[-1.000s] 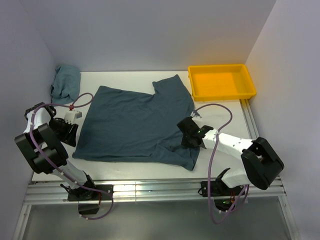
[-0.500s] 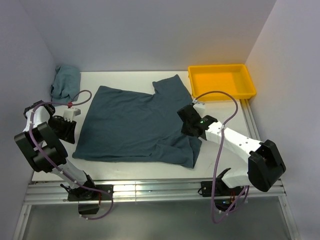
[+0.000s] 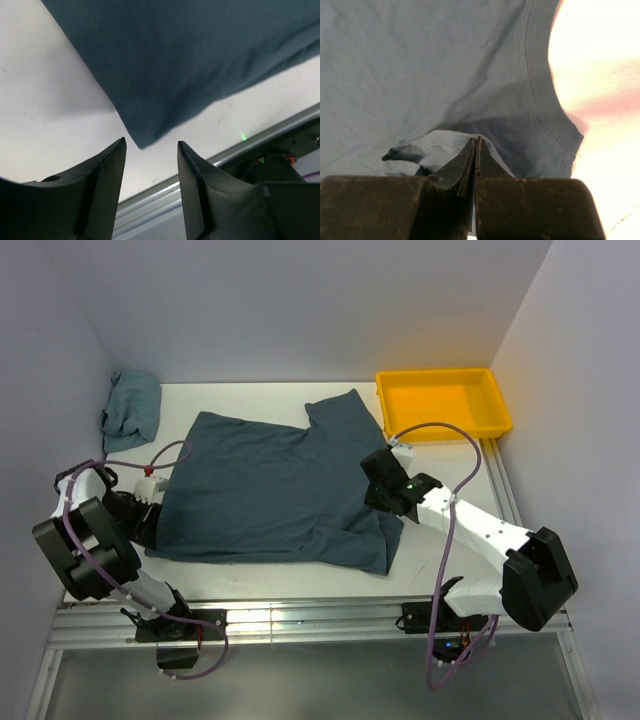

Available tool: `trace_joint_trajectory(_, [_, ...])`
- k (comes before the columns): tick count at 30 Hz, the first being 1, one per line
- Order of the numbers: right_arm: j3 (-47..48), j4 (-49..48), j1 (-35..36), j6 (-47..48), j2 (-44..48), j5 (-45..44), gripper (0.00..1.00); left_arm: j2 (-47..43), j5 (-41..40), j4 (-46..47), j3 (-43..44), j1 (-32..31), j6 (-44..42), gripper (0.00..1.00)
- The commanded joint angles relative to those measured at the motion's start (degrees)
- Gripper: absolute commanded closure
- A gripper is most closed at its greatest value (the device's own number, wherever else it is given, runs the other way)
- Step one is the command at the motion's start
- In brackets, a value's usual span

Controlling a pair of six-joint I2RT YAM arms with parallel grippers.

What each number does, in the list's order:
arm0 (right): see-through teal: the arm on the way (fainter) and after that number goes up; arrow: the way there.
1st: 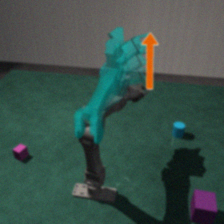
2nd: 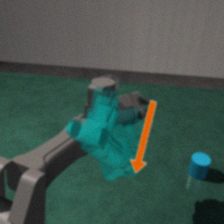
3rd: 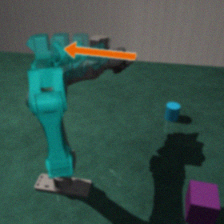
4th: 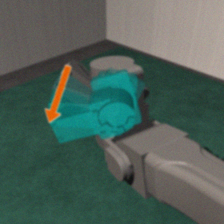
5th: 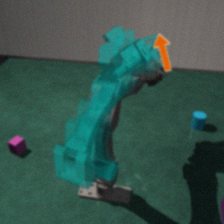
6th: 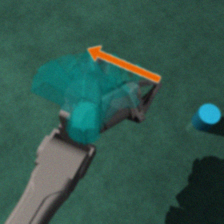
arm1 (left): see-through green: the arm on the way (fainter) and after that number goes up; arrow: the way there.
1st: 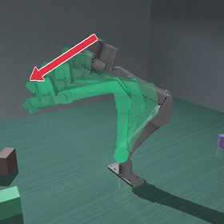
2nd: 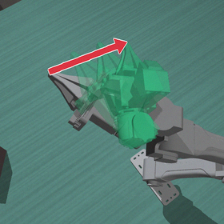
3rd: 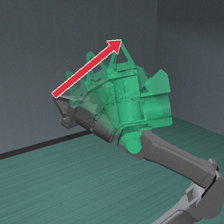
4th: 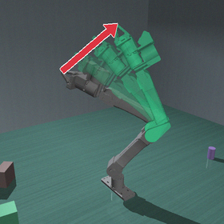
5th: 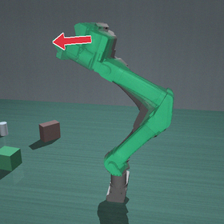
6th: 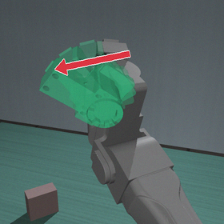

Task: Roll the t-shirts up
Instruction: Fold the tshirt

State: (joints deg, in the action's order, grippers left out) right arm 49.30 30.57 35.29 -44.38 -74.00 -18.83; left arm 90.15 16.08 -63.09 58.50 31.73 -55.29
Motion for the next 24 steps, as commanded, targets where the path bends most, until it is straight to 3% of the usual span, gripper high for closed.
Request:
trace_joint_trajectory(1, [-0.3,-3.3,-0.4,1.7,2.7,0.1,1.00,-3.4,-0.3,-3.6,-0.9,1.5,-3.0,0.48])
trace_joint_trajectory(11, [-1.1,-6.7,-0.3,4.0,3.2,1.4,1.00,-2.3,7.0,-8.4,-1.7,3.1,-3.1,0.43])
trace_joint_trajectory(24, [-0.7,-9.7,-0.4,5.4,-0.4,2.7,1.00,4.4,8.1,-0.5,-4.2,3.2,1.8,0.46])
